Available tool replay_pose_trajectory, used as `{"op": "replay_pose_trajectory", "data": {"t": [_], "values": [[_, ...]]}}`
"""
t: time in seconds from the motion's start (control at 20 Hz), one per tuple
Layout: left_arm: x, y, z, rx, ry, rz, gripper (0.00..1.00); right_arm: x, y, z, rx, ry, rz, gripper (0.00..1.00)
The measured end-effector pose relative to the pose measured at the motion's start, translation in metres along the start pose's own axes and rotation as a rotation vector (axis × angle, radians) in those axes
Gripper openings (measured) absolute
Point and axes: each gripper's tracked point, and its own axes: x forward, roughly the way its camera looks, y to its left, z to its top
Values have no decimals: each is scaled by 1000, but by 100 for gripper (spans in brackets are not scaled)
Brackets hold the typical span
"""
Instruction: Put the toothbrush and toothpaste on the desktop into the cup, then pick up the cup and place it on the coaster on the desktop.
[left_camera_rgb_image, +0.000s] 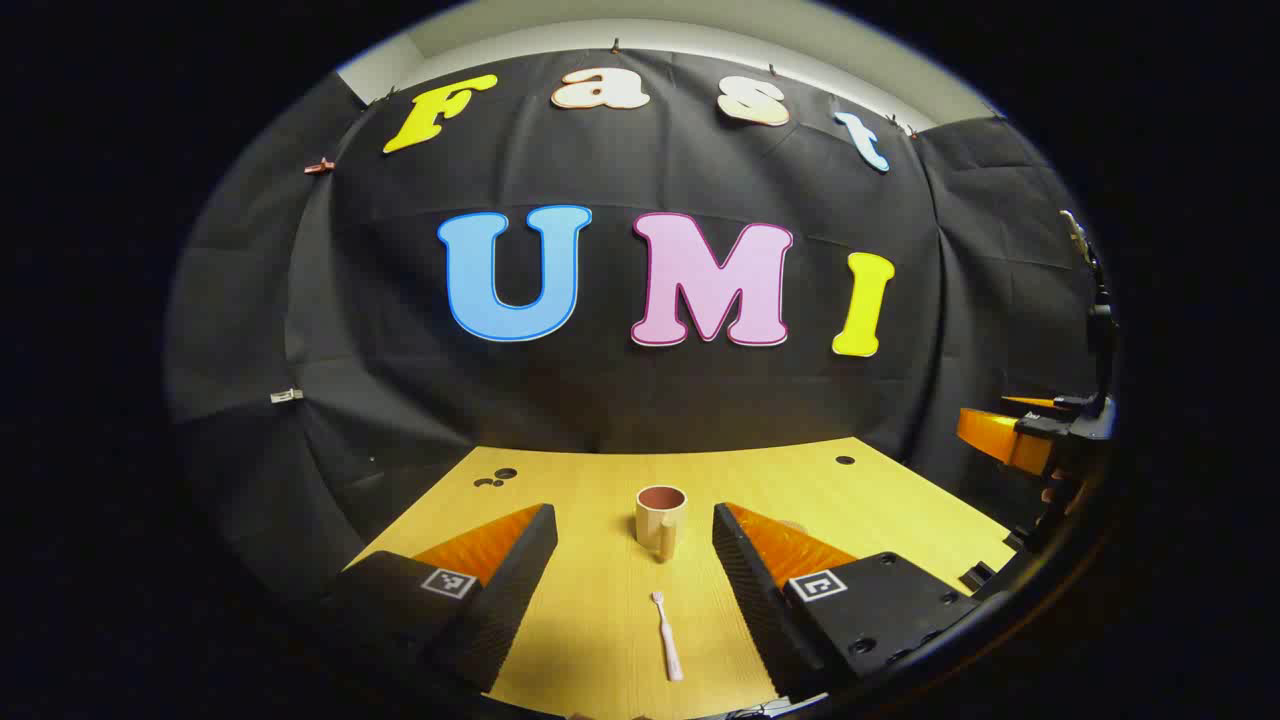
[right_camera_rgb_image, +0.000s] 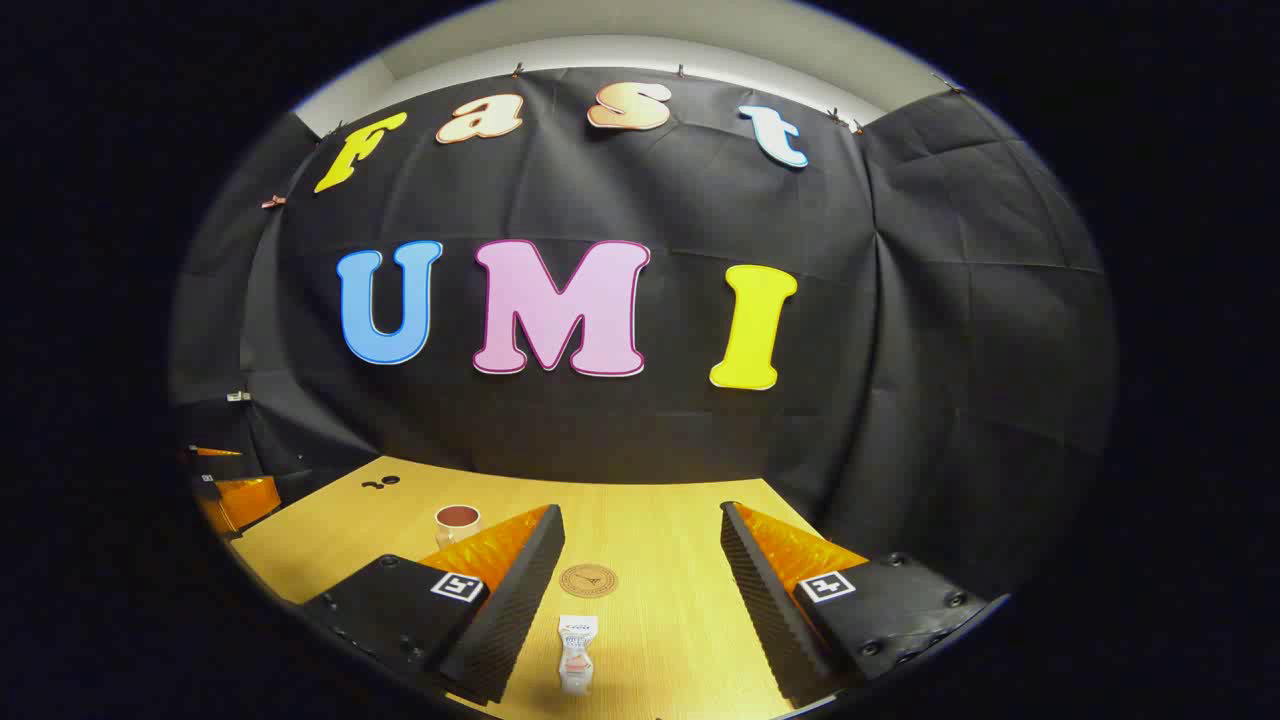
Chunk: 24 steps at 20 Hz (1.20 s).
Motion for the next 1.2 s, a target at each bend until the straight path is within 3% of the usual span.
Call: {"op": "replay_pose_trajectory", "data": {"t": [0.9, 1.2], "values": [[-8, 3, -27, -5, 68, 10, 98, 20, 31, -51, 13, 161, 104, 97], [-18, 9, -46, -20, 105, 58, 98, 42, 45, -94, -17, 287, 148, 97]]}}
